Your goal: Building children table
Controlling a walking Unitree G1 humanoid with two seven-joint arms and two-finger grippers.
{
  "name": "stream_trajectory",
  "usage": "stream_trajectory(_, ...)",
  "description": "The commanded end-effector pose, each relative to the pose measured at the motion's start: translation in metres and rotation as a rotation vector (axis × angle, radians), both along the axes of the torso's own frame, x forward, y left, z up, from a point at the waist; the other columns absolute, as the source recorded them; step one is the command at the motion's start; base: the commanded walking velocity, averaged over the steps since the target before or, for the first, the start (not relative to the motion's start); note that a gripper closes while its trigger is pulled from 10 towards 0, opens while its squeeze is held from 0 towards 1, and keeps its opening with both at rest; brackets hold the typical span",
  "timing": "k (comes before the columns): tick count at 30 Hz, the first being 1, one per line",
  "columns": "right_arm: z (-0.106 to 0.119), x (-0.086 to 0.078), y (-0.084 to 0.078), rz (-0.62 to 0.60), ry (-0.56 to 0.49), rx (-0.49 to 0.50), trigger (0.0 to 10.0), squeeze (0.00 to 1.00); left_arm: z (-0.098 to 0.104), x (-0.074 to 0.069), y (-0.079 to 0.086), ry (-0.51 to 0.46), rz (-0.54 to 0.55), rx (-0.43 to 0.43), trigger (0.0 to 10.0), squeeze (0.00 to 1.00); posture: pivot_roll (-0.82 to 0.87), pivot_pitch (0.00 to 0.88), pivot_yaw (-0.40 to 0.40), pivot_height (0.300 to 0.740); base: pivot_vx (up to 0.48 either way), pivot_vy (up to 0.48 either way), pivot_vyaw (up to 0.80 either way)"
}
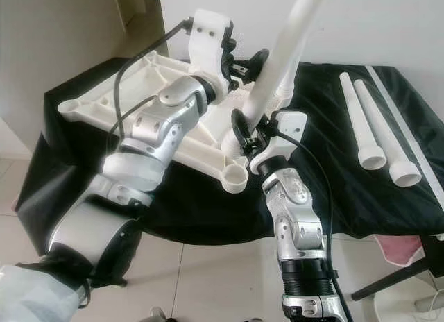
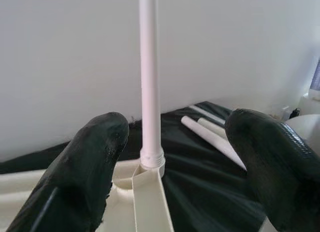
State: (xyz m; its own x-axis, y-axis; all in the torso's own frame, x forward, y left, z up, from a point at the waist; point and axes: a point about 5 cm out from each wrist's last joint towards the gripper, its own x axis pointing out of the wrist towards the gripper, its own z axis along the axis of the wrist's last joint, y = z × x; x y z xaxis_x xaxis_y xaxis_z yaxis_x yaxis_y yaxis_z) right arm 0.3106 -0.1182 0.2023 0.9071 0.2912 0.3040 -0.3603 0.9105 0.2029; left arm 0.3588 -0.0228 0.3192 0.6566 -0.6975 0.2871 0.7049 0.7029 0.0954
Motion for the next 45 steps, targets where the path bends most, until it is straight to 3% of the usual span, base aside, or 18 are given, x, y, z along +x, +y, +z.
stream_trajectory(1,-0.007,0.003,0.010,0.039,0.050,-0.019,10.0,0.00,0.004,-0.026,-0.029,-0.075,-0.307,0.080,10.0,0.00,-0.07,0.000,-0.026,0.740,0.000,0.000,0.00)
stream_trajectory(7,-0.005,0.003,0.011,0.034,0.045,-0.019,10.0,0.00,0.003,-0.021,-0.026,-0.084,-0.258,0.097,10.0,0.00,-0.07,0.000,-0.023,0.740,0.000,0.000,0.00)
stream_trajectory(10,-0.004,0.003,0.008,0.011,0.038,-0.014,10.0,0.00,0.009,-0.009,-0.010,-0.115,-0.153,0.062,10.0,0.00,-0.08,0.000,-0.016,0.740,0.000,0.000,0.00)
stream_trajectory(15,0.000,0.003,0.002,-0.035,0.025,0.010,10.0,0.00,0.010,0.001,0.010,-0.115,-0.067,0.015,10.0,0.00,-0.08,0.000,-0.008,0.740,0.000,0.000,0.00)
stream_trajectory(20,0.004,0.004,-0.005,-0.090,0.011,0.032,10.0,0.00,-0.001,0.003,0.023,-0.103,-0.046,0.000,10.0,0.00,-0.09,0.000,-0.004,0.740,0.000,0.000,0.00)
stream_trajectory(29,0.015,0.004,-0.027,-0.227,-0.019,0.066,10.0,0.00,-0.042,-0.010,0.032,-0.074,-0.084,0.013,10.0,0.00,-0.08,0.006,-0.014,0.740,0.000,0.000,0.00)
stream_trajectory(32,0.016,0.004,-0.029,-0.235,-0.023,0.066,10.0,0.00,-0.046,-0.011,0.033,-0.070,-0.085,0.018,10.0,0.00,-0.08,0.006,-0.014,0.740,0.000,0.000,0.00)
stream_trajectory(34,0.019,0.004,-0.034,-0.260,-0.035,0.051,10.0,0.00,-0.065,-0.007,0.040,-0.055,-0.017,0.084,10.0,0.00,-0.08,0.009,-0.021,0.740,0.000,0.000,0.00)
stream_trajectory(36,0.019,0.004,-0.034,-0.260,-0.035,0.051,10.0,0.00,-0.065,-0.007,0.040,-0.055,-0.017,0.084,10.0,0.00,-0.08,0.009,-0.021,0.740,0.000,0.000,0.00)
stream_trajectory(37,0.021,0.005,-0.036,-0.270,-0.040,0.046,10.0,0.00,-0.075,-0.005,0.044,-0.043,0.016,0.115,10.0,0.00,-0.08,0.009,-0.021,0.740,0.000,0.000,0.00)
stream_trajectory(41,0.027,0.006,-0.043,-0.305,-0.053,0.035,10.0,0.00,-0.115,0.004,0.063,0.079,0.129,0.219,10.0,0.00,-0.08,0.009,-0.022,0.740,0.000,0.000,0.00)
stream_trajectory(45,0.029,0.006,-0.046,-0.324,-0.059,0.035,10.0,0.00,-0.137,0.010,0.076,0.160,0.221,0.287,10.0,0.00,-0.08,0.009,-0.022,0.740,0.000,0.000,0.00)
